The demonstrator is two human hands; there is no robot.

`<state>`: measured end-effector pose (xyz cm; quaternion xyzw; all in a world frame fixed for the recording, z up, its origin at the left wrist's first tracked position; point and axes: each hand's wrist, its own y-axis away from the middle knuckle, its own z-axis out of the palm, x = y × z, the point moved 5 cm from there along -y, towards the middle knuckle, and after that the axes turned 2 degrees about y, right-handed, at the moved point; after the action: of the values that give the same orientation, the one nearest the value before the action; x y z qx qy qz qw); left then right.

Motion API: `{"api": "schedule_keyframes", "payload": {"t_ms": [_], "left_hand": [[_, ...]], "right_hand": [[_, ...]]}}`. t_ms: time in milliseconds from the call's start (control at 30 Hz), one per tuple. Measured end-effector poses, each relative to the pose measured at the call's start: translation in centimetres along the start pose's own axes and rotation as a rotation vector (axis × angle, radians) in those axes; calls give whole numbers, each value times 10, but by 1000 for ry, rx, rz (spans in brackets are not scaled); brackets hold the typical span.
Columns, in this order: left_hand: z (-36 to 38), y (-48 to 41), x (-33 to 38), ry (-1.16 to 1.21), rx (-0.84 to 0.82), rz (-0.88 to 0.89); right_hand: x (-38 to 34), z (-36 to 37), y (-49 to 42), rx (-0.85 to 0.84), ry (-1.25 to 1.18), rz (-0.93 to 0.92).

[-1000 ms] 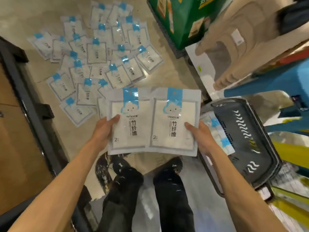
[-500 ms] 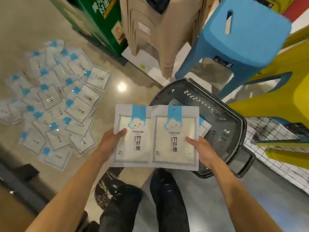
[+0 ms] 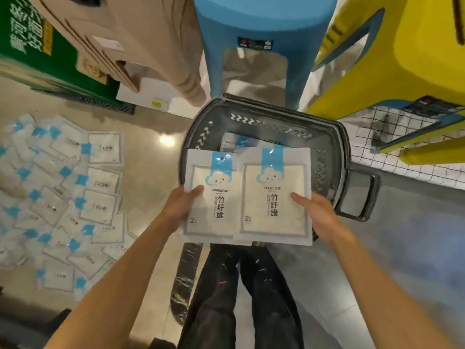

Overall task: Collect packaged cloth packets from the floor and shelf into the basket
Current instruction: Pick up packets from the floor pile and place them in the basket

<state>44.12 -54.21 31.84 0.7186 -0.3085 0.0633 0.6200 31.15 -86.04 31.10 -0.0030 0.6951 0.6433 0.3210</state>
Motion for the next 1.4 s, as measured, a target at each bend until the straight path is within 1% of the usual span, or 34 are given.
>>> {"api": "schedule_keyframes", "payload": {"t_ms": [167, 300, 367, 433, 600, 667, 800, 867, 1033, 1133, 1200, 1400], "left_hand": [[29, -60, 15, -90, -57, 3], [53, -110, 23, -114, -75, 55], [65, -138, 21, -84, -79, 63], [76, -171, 14, -65, -90, 56], [95, -236, -17, -92, -69, 8], [97, -261, -33, -81, -50, -7], [100, -305, -52, -147, -9, -15], [102, -329, -61, -173, 26, -30], [108, -352, -67, -258, 73, 10], [112, -351, -63, -303, 73, 53], [113, -351, -61, -341, 93, 79], [114, -355, -63, -386, 128, 81]], "right_hand": [[20, -21, -43, 140, -63, -1], [37, -30, -94, 171, -115, 24], [48, -31, -126, 193, -146, 37], [55, -32, -154, 223, -162, 48], [74, -31, -221, 270, -116, 26], [85, -30, -247, 290, -94, 22], [107, -27, -289, 330, -87, 47], [115, -28, -306, 372, -31, 36], [123, -33, -331, 545, 114, -43], [130, -32, -336, 614, 126, -68], [134, -31, -337, 646, 126, -71], [137, -30, -338, 687, 192, -47]]}}
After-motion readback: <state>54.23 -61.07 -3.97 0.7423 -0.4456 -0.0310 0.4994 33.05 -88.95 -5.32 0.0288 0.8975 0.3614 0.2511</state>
